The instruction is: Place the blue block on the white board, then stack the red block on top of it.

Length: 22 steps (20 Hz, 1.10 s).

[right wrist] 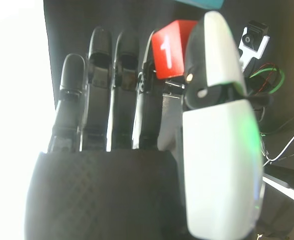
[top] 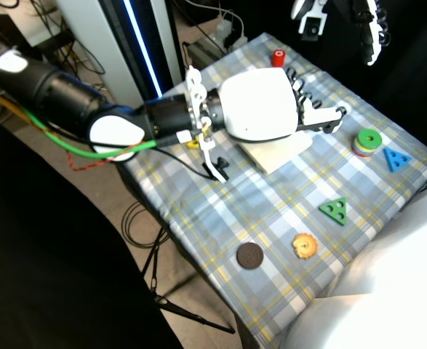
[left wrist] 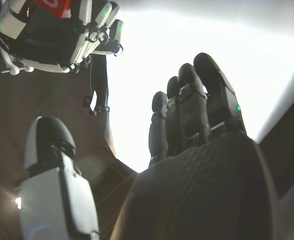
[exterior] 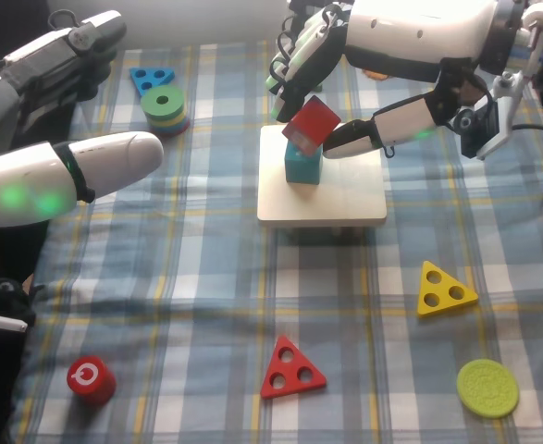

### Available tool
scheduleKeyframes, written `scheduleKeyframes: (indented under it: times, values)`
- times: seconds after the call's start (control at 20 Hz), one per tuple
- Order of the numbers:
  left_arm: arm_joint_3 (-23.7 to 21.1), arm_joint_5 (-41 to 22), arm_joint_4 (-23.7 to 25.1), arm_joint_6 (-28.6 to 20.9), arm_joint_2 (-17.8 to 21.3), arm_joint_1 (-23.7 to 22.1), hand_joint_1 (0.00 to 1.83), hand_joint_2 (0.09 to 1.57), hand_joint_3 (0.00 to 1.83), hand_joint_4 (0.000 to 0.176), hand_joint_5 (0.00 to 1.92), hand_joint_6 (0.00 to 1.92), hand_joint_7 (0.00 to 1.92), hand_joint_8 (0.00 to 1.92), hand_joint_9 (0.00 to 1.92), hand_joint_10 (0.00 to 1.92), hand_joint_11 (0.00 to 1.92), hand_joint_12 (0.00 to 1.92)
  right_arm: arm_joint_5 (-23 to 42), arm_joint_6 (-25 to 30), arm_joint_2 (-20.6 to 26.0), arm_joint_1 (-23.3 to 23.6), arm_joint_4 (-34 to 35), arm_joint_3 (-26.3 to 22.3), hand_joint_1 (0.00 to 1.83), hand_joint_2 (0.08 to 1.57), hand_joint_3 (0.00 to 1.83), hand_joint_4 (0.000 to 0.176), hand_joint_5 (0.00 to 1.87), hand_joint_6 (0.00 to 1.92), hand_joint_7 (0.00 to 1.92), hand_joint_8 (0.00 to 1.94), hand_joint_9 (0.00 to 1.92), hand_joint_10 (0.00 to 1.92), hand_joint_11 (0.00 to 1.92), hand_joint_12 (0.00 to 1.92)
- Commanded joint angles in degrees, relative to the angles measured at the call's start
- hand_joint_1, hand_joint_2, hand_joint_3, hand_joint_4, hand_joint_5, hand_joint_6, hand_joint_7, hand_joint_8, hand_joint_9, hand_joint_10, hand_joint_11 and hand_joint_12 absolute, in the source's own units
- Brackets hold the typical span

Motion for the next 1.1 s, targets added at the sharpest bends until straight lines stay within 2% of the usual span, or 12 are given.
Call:
scheduleKeyframes:
  times: [0.0,0.05,0.15,0.3,0.35,0.4,0.45,0.55,0.6,0.8,0.9,1.05]
  values:
    - [0.1,-6.7,0.9,-0.9,0.4,-0.3,0.70,0.89,0.00,0.051,0.26,0.00,0.28,0.00,0.30,0.00,0.00,0.82,4.8,0.3,-0.2,0.5,2.9,0.1,1.16,1.09,0.00,0.000,1.03,0.88,0.90,0.02,0.77,0.01,0.10,1.27]
    - [0.1,-6.7,0.9,-0.9,0.4,-0.3,0.70,0.89,0.00,0.052,0.27,0.00,0.28,0.00,0.30,0.00,0.00,0.83,4.8,0.3,-0.2,0.5,2.9,0.1,1.15,1.09,0.00,0.000,1.02,0.90,0.89,0.01,0.77,0.01,0.11,1.29]
    - [0.1,-6.7,0.9,-0.9,0.4,-0.3,0.70,0.88,0.00,0.036,0.27,0.00,0.28,0.00,0.30,0.00,0.00,0.83,4.7,0.3,-0.2,0.5,2.9,0.1,1.14,1.10,0.00,0.000,1.01,0.93,0.88,0.00,0.77,0.01,0.11,1.34]
    - [0.2,-6.7,0.9,-1.0,0.4,-0.3,0.69,0.88,0.00,0.052,0.26,0.00,0.28,0.00,0.29,0.00,0.00,0.83,4.7,0.3,-0.2,0.5,2.9,0.1,1.09,1.11,0.00,0.000,0.98,0.97,0.80,0.00,0.70,0.00,0.01,1.38]
    - [0.2,-6.7,0.9,-1.0,0.4,-0.3,0.69,0.88,0.00,0.053,0.26,0.00,0.28,0.00,0.30,0.00,0.00,0.84,4.6,0.3,-0.2,0.5,2.9,0.1,1.08,1.05,0.00,0.000,0.85,0.38,0.76,0.00,0.67,0.00,0.00,1.32]
    - [0.2,-6.7,0.9,-1.0,0.4,-0.3,0.69,0.88,0.00,0.050,0.26,0.00,0.28,0.00,0.30,0.00,0.00,0.84,4.6,0.3,-0.2,0.5,2.9,0.1,1.07,1.03,0.00,0.000,0.86,0.13,0.73,0.00,0.64,0.00,0.00,1.30]
    - [0.2,-6.7,0.9,-1.0,0.4,-0.3,0.70,0.88,0.00,0.045,0.26,0.00,0.28,0.00,0.29,0.00,0.00,0.83,4.6,0.3,-0.2,0.5,2.8,0.1,1.07,1.03,0.00,0.000,0.85,0.05,0.73,0.00,0.66,0.01,0.00,1.38]
    - [0.2,-6.7,0.9,-1.0,0.4,-0.3,0.69,0.88,0.00,0.055,0.25,0.00,0.27,0.00,0.29,0.00,0.00,0.82,4.6,0.3,-0.2,0.5,2.8,0.1,1.06,1.02,0.00,0.000,0.82,0.01,0.73,0.00,0.66,0.01,0.01,1.41]
    - [0.2,-6.7,0.9,-1.0,0.4,-0.3,0.69,0.89,0.00,0.046,0.26,0.00,0.28,0.00,0.30,0.00,0.00,0.82,4.6,0.3,-0.2,0.5,2.8,0.1,1.06,1.02,0.00,0.000,0.81,0.00,0.72,0.00,0.66,0.01,0.04,1.38]
    - [0.2,-6.7,0.9,-1.0,0.4,-0.3,0.70,0.88,0.00,0.040,0.27,0.00,0.28,0.00,0.30,0.00,0.00,0.84,4.6,0.3,-0.2,0.5,2.6,0.1,1.06,1.01,0.00,0.000,0.81,0.00,0.73,0.01,0.68,0.02,0.06,1.33]
    - [0.2,-6.7,0.9,-1.0,0.4,-0.3,0.71,0.89,0.00,0.049,0.26,0.00,0.27,0.00,0.29,0.00,0.00,0.80,4.6,0.4,-0.2,0.5,2.6,0.1,1.05,1.02,0.00,0.000,0.81,0.00,0.71,0.00,0.65,0.01,0.03,1.32]
    - [0.1,-6.7,0.9,-1.0,0.4,-0.3,0.70,0.89,0.00,0.050,0.27,0.00,0.27,0.00,0.29,0.00,0.00,0.83,4.6,0.7,-0.2,0.5,2.6,0.1,1.03,1.01,0.00,0.000,0.76,0.00,0.64,0.00,0.58,0.00,0.00,1.26]
